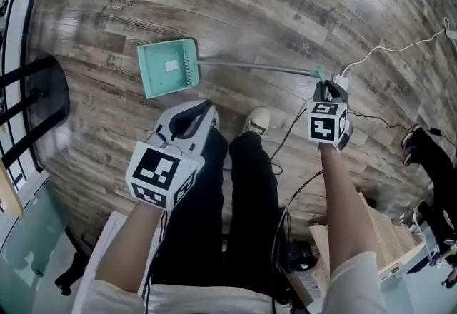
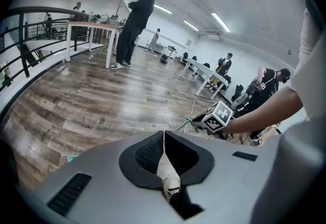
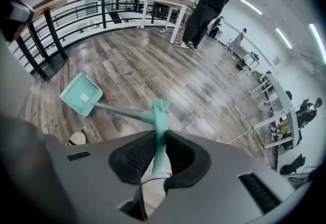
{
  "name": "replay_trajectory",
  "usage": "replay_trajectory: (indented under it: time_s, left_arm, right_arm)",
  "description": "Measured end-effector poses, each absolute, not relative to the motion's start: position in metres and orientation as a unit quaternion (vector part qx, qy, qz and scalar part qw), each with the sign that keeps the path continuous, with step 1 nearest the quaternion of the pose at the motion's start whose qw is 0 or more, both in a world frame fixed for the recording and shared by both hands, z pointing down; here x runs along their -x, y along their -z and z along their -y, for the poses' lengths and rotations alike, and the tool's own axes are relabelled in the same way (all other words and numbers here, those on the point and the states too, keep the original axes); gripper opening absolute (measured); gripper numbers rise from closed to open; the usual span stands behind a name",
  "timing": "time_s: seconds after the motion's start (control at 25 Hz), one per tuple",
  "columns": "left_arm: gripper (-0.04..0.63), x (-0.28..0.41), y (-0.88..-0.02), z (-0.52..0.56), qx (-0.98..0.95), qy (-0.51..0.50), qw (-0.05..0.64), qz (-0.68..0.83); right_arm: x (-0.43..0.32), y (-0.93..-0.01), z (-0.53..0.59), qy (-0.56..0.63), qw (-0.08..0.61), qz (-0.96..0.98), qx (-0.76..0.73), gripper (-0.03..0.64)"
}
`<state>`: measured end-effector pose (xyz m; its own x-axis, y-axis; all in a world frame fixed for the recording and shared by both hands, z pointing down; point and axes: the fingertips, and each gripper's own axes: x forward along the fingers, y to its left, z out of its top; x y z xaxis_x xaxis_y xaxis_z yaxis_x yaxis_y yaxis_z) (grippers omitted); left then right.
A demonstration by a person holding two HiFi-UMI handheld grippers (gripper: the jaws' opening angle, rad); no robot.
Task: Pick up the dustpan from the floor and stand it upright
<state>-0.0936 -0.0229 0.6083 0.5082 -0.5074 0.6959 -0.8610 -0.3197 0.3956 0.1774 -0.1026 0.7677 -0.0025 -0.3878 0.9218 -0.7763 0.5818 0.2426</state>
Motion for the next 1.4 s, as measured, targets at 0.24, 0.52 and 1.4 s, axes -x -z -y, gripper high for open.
replay_trajectory:
  time_s: [0.24, 0.52, 1.4]
  left_arm:
    - [0.031, 0.094, -0.58, 0.01, -0.775, -0.222, 0.395, 0.441]
    - [0.031, 0.094, -0.546, 0.002, -0.775, -0.207, 0.4, 0.443]
    - [0.031, 0.131, -0.488, -0.005, -0.778, -0.183, 0.392, 0.455]
  right_arm:
    - [-0.163, -0.724, 0.103, -0.147, 0.569, 0.685, -0.43, 0.072]
    - [-0.142, -0.674, 0.099, -0.083, 0.586, 0.685, -0.425, 0.072]
    - [-0.117, -0.591, 0.082, -0.017, 0.603, 0.657, -0.453, 0.083]
